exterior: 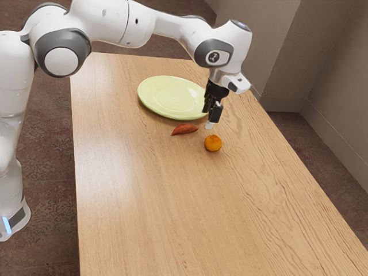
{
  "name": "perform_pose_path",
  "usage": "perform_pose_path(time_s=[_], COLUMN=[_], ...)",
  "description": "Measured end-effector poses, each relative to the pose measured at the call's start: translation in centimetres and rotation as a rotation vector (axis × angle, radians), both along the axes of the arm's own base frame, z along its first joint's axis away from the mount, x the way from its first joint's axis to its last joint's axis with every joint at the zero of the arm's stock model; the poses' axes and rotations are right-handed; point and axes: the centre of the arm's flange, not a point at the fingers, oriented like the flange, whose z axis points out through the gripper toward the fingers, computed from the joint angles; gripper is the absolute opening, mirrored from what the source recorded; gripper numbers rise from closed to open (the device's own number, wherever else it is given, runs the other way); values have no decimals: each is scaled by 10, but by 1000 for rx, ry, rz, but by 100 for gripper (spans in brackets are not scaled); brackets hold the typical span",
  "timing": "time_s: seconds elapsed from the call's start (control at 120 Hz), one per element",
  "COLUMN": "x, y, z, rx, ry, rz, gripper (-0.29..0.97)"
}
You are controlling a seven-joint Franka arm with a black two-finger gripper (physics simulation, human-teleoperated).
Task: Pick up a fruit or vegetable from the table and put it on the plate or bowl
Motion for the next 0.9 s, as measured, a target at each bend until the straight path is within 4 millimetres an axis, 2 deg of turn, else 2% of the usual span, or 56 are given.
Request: perform_pose_path(time_s=[0.35,0.55,0.708,0.9], x=[-2,3,2,3], y=[-20,-16,-14,-5], z=[-21,-26,-41,-46], rx=[-38,-38,-33,-23], ry=[-14,-47,-48,-67], rz=[-78,-89,-96,-94], gripper=[67,67,67,67])
